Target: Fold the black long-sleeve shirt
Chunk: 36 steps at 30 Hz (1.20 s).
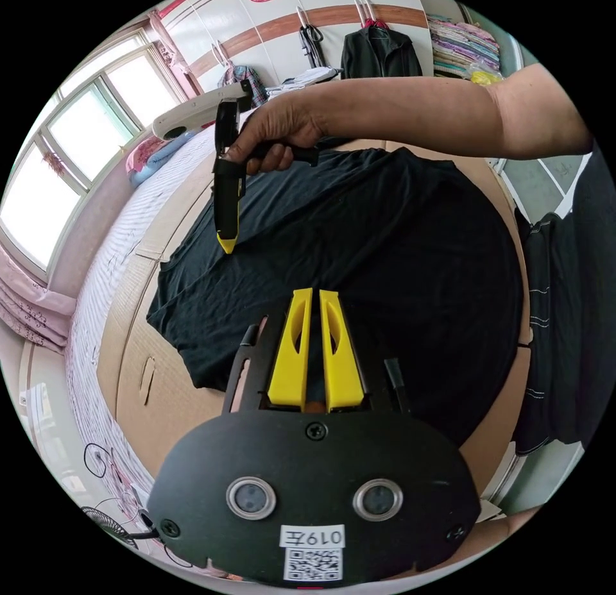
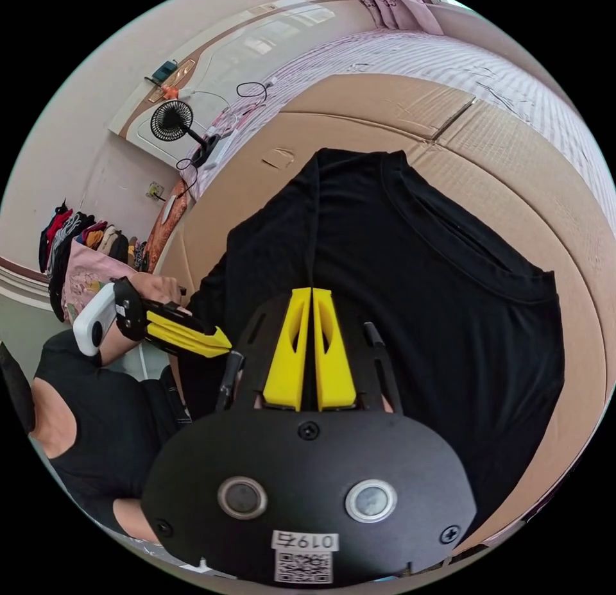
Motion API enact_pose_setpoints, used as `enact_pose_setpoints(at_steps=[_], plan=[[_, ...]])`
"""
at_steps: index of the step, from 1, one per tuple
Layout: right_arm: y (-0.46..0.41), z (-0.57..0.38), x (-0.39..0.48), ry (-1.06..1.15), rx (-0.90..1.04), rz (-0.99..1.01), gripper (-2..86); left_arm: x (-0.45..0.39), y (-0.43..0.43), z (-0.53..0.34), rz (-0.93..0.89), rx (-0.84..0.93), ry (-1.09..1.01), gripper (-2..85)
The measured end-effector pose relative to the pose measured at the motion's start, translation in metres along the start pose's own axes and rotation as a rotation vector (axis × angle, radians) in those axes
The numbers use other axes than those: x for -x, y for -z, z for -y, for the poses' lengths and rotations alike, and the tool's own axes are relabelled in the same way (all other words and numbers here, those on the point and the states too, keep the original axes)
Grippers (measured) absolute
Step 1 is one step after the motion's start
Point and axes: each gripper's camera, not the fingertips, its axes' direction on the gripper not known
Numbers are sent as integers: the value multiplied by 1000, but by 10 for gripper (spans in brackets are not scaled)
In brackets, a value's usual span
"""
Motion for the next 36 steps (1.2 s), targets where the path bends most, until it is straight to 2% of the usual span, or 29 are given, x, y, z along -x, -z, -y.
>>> enact_pose_setpoints(at_steps=[6, 10, 13, 16, 20, 26, 36], plan=[[15, -25, 2, -8, -31, -7, 18, -9, 0, 5, 26, 24, -6, 20], [31, -54, 1, -18, -33, 3, 29, -18, 14, 6, 18, -38, -6, 41], [30, -71, 3, -21, 0, 6, 39, -32, 15, 15, -22, -77, -46, 58], [29, -86, 6, -23, 18, 7, 45, -51, 4, 27, 11, -38, -114, 63], [29, -105, 5, -39, 15, 21, 48, -70, -9, 38, 23, 1, -167, 54], [29, -123, 2, -49, 12, 37, 28, -77, -15, 46, 34, 5, -134, 20], [40, -151, 2, -55, 0, 25, 3, -94, -27, 54, 41, 25, -126, 12]])
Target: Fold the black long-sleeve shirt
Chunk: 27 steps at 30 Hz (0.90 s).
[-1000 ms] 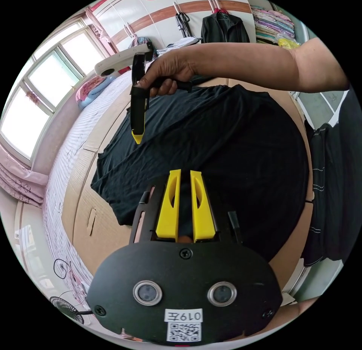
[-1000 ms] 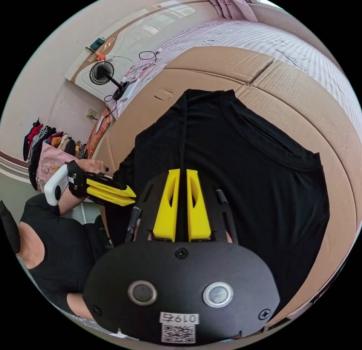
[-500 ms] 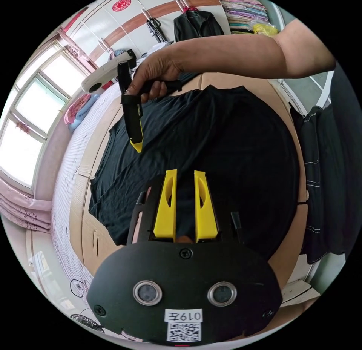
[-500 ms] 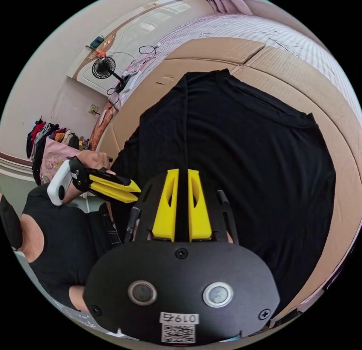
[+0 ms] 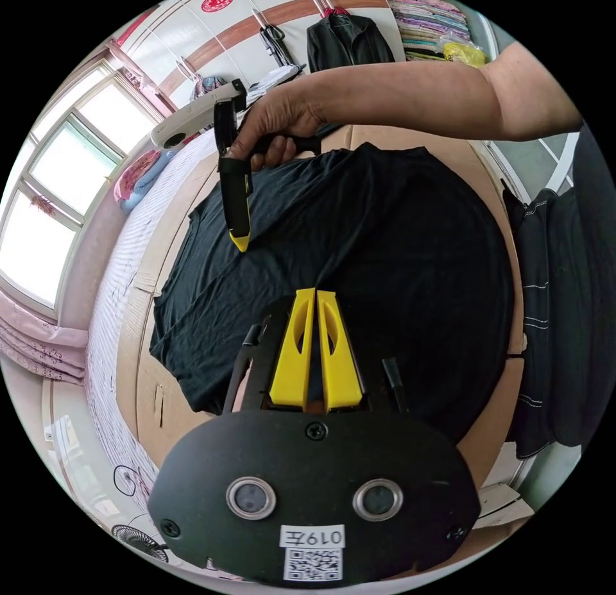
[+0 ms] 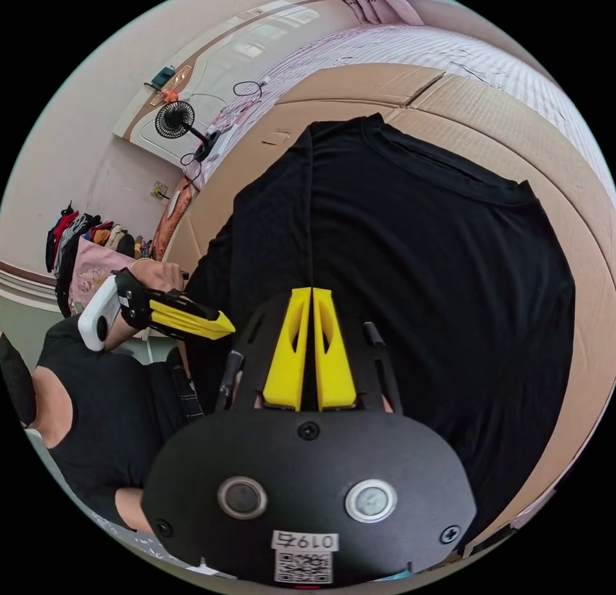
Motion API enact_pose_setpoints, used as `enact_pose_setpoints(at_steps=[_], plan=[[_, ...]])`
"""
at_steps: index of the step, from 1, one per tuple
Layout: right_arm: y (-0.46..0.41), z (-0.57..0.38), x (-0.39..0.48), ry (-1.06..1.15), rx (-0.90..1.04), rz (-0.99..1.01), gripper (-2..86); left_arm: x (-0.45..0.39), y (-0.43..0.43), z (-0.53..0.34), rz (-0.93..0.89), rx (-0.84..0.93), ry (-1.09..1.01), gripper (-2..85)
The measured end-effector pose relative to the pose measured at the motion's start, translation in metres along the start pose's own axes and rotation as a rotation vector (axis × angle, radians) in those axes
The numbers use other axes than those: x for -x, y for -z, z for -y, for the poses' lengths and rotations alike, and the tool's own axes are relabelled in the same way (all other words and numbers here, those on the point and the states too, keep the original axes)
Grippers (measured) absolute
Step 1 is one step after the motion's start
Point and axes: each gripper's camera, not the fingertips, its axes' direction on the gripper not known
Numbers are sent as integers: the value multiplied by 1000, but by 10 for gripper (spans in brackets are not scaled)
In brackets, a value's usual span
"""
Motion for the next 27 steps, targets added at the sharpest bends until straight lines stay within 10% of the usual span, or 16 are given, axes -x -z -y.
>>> enact_pose_setpoints(at_steps=[27], plan=[[45, -117, -1, -45, -72, 1, -3, -46, -32, 45, -15, -25, -15, 13]])
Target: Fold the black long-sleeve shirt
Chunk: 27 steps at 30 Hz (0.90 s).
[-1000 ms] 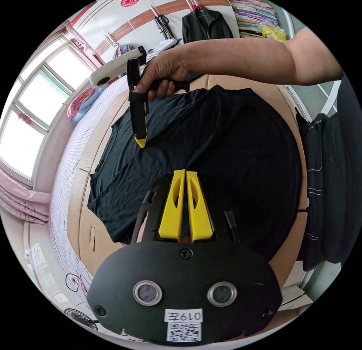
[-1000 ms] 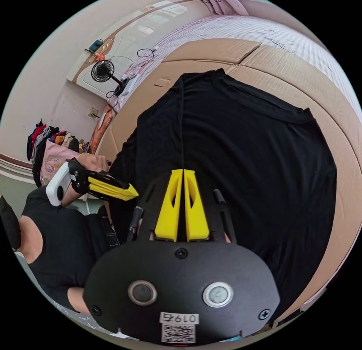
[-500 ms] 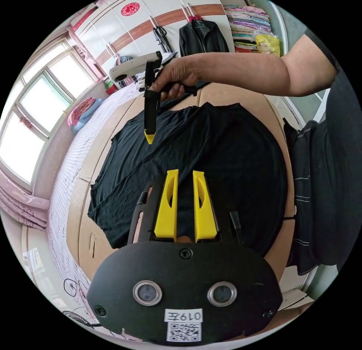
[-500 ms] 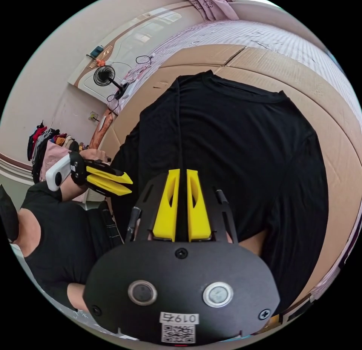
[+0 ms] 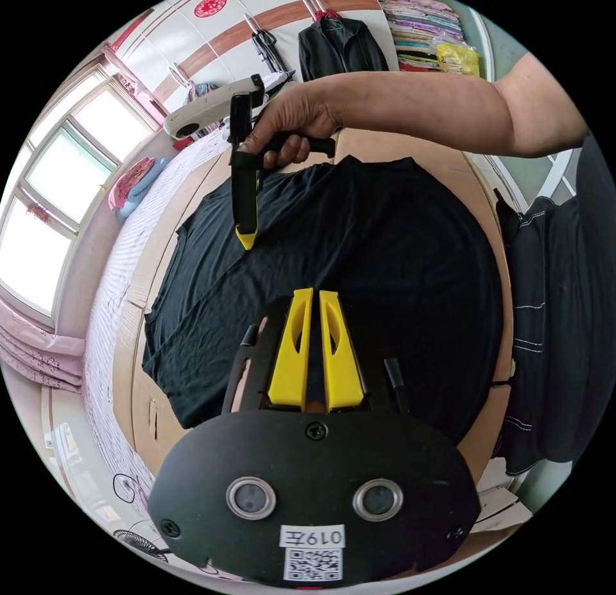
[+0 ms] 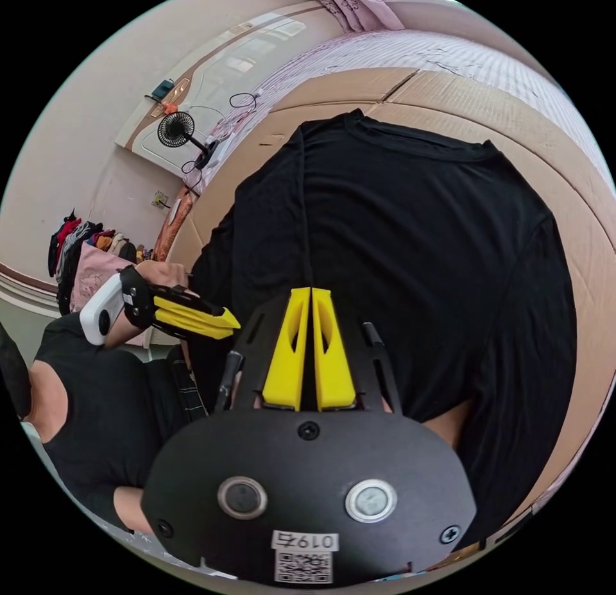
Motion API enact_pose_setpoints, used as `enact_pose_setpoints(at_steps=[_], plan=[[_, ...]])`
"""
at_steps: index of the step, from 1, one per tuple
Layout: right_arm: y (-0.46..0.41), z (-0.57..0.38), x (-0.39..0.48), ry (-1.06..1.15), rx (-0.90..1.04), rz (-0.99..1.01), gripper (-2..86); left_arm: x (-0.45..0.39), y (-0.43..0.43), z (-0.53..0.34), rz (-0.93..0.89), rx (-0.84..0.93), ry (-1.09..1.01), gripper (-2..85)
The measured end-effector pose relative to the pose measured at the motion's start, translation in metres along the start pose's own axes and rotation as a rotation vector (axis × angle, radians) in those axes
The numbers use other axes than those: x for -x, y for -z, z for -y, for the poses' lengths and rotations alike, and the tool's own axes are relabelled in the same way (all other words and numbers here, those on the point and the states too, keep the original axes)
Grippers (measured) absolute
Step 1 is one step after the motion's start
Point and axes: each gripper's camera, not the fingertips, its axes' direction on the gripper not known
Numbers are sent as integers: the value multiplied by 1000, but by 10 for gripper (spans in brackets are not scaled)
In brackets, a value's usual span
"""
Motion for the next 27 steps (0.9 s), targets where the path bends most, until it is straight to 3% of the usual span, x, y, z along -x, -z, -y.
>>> enact_pose_setpoints(at_steps=[13, 17, 27], plan=[[49, -64, 4, -18, -82, -20, 18, -14, -4, 5, 3, -27, 9, 10], [50, -84, 6, -22, -18, -23, 37, -25, -6, 18, -23, -91, 0, 12], [60, -115, 6, -40, -2, 0, 20, -53, -34, 45, 2, -62, -88, 11]])
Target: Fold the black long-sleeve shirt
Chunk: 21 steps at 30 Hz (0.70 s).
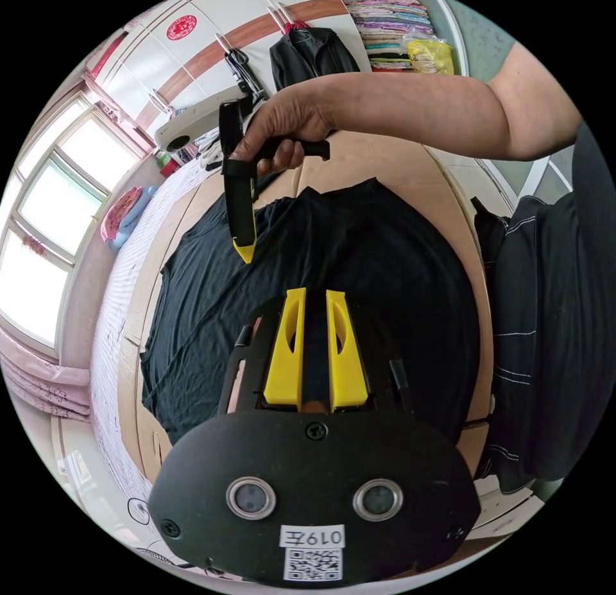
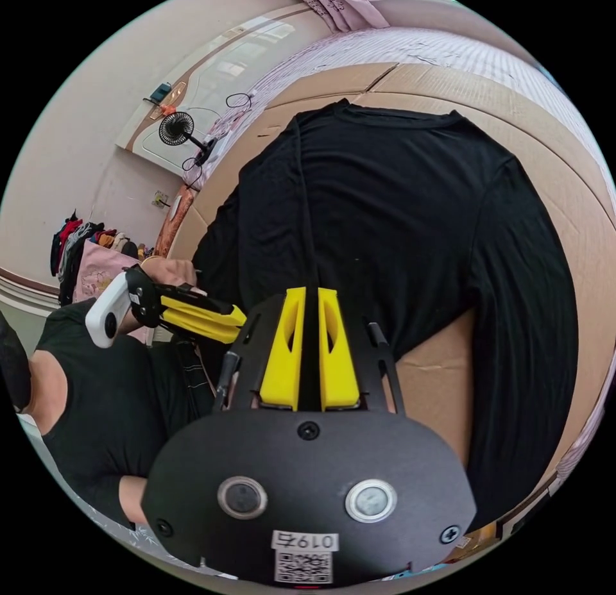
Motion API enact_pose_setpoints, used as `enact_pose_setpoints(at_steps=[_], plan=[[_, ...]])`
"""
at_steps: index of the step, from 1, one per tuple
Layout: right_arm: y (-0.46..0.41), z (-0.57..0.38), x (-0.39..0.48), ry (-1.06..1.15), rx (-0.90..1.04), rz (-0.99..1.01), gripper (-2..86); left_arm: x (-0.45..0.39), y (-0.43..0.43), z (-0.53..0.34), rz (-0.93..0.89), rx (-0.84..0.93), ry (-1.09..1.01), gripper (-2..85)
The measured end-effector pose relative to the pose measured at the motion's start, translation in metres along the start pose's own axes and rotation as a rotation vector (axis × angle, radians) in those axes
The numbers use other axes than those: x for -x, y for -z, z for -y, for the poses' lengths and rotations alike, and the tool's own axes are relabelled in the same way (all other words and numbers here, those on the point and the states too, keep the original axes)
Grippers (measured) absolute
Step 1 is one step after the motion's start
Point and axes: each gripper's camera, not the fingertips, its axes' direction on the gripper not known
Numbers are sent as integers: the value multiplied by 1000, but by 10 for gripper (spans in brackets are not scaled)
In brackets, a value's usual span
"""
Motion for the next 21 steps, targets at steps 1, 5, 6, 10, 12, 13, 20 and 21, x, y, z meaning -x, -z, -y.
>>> enact_pose_setpoints(at_steps=[1, 5, 6, 10, 12, 13, 20, 21], plan=[[1, -3, 0, 0, 0, 4, 13, -2, -3, 1, 4, 10, -7, 10], [10, -14, 0, -10, -23, -31, -5, -3, -10, 3, -16, 9, 18, 11], [12, -16, 0, -13, -29, -33, -6, -2, -10, 3, -25, 9, 23, 11], [21, -29, 3, -16, -45, -36, -6, -1, -15, 1, -51, 11, 54, 11], [23, -35, 6, -13, -38, -32, -2, -2, -16, 1, -55, 13, 55, 11], [27, -40, 7, -20, -44, -49, 2, -3, -16, 0, -57, 13, 50, 10], [60, -94, 23, -21, -143, -42, 13, -12, -4, 0, -37, -37, 30, 9], [61, -98, 24, -20, -141, -39, 13, -13, -3, 2, -36, -45, 27, 9]])
